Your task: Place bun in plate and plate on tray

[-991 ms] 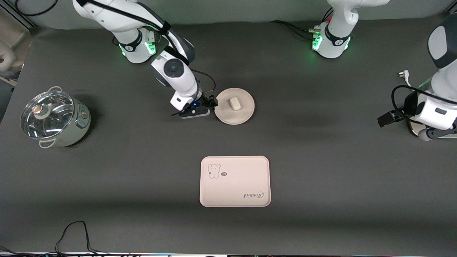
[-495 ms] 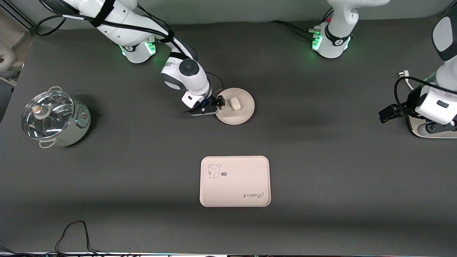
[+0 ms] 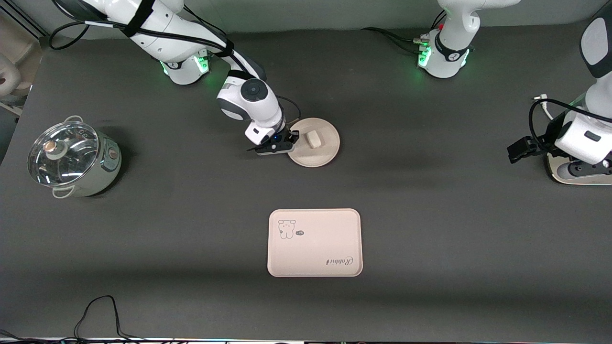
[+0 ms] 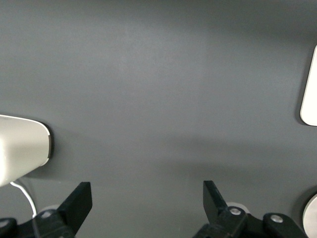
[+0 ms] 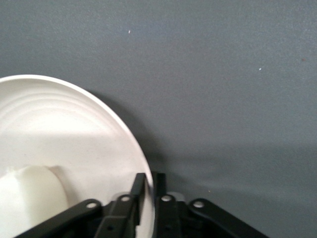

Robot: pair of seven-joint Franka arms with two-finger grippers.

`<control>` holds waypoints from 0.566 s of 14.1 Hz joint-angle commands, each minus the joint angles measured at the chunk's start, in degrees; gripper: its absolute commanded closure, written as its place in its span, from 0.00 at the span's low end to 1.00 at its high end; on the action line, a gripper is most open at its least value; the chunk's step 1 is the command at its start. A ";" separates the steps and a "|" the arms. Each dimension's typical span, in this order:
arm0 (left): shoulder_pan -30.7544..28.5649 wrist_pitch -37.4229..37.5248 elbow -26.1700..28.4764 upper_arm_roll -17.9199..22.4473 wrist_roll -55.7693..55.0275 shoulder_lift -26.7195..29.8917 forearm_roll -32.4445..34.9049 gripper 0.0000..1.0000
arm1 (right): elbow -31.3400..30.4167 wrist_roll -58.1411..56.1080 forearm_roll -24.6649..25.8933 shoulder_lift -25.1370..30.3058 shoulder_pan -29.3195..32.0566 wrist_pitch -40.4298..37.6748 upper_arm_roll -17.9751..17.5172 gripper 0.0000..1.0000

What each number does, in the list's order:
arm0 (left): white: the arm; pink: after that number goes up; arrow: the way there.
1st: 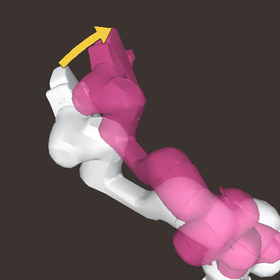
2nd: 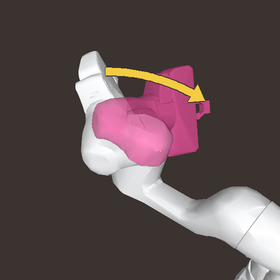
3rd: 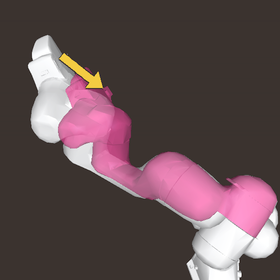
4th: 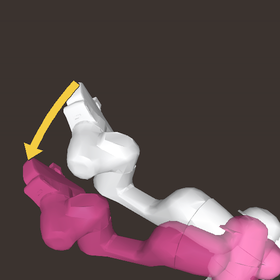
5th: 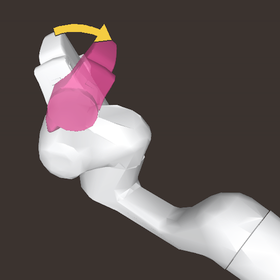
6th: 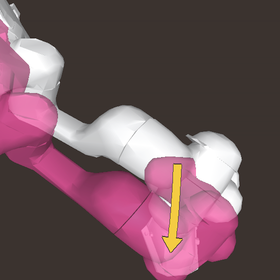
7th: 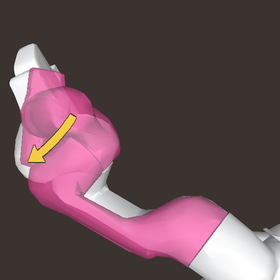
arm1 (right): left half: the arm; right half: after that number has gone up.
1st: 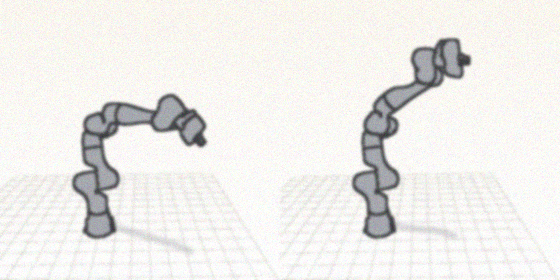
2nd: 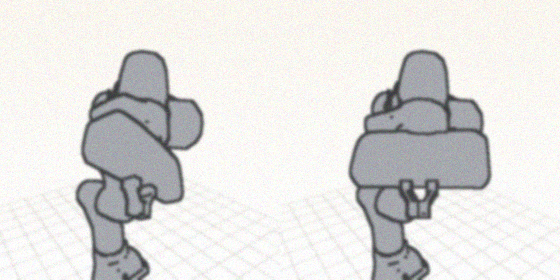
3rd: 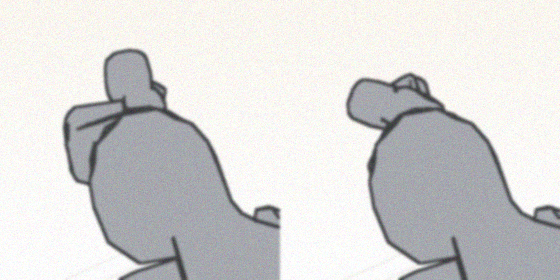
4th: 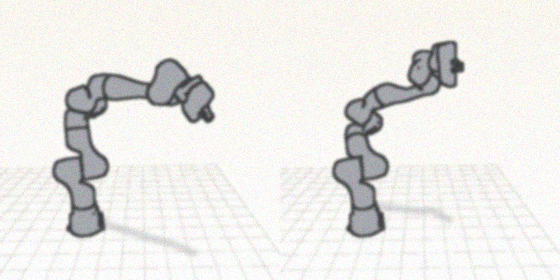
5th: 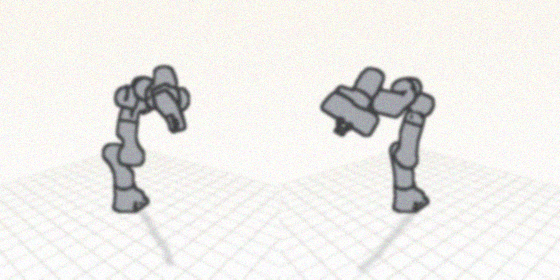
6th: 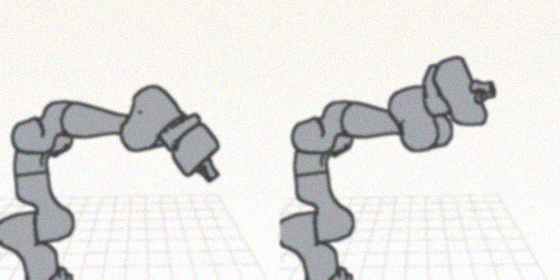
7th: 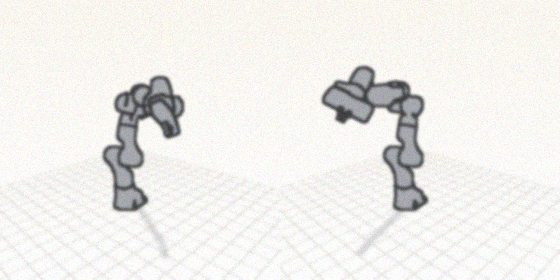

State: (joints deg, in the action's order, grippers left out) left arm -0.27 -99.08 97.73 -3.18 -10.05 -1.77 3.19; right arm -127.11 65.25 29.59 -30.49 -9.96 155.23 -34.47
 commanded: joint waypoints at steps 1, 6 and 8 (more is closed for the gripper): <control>4.56 1.53 -2.20 5.36 2.22 -0.52 0.50 0.00 | 2.12 2.34 1.88 -0.71 0.02 -0.45 -0.24 1.00; 3.96 1.70 -3.77 6.43 7.94 -0.60 0.41 0.00 | 4.75 1.90 1.35 -0.71 0.90 -2.29 -0.86 1.00; 4.04 1.88 -4.13 6.43 7.77 -0.60 0.41 0.00 | 5.99 1.47 -0.48 -0.71 1.08 -3.09 -0.95 1.00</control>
State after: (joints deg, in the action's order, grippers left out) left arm 2.70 -98.97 95.68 2.44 -3.26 -1.77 3.20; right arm -123.33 65.27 29.42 -30.39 -9.38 153.97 -34.75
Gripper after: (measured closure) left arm 0.000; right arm 0.956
